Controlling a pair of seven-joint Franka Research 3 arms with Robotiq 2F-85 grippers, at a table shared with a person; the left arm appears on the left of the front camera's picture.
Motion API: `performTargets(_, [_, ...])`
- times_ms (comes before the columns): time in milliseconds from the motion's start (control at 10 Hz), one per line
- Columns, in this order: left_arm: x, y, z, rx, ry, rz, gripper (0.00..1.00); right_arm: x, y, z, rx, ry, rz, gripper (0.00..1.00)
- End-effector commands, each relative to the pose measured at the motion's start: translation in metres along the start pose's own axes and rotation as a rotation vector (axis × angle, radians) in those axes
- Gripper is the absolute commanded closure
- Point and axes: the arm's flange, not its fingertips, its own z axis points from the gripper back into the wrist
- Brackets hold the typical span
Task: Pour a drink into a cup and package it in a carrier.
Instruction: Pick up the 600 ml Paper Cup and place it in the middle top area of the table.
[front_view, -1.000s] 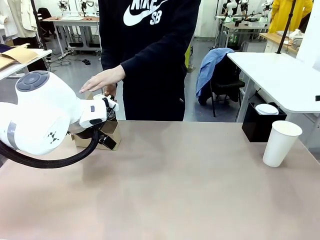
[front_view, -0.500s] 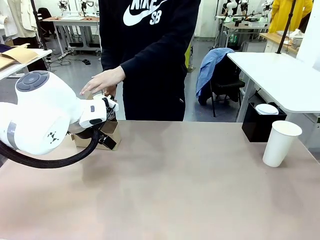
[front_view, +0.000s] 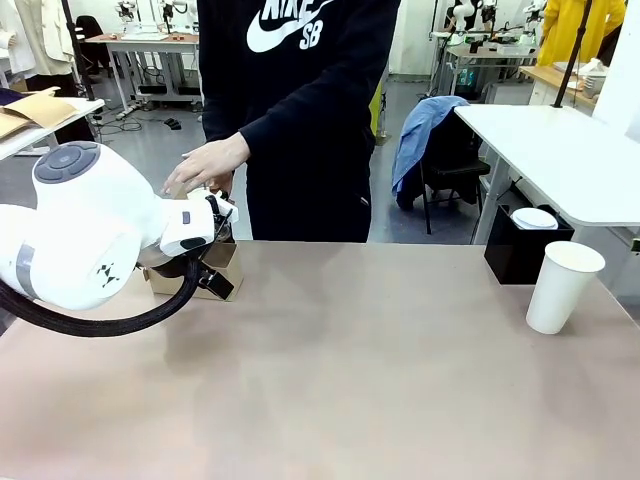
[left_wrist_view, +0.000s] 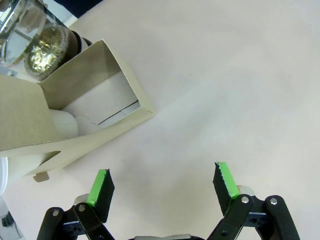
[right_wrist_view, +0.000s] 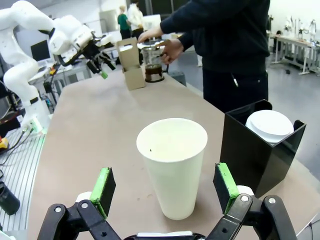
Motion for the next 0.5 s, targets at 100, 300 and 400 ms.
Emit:
performTargets(100, [0.0,0.001,0.0,-0.001,0.0,0.0,0.0,-0.028,-0.007,-0.016,-0.004,-0.063,0.024,0.0])
performTargets(300, [0.0,0.001,0.0,-0.001,0.0,0.0,0.0,-0.051,-0.005,-0.028,-0.053,-0.128,0.059,0.0])
performTargets(400, [0.0,0.001,0.0,-0.001,0.0,0.0,0.0,-0.064,-0.002,-0.037,-0.118,-0.162,0.101,0.0])
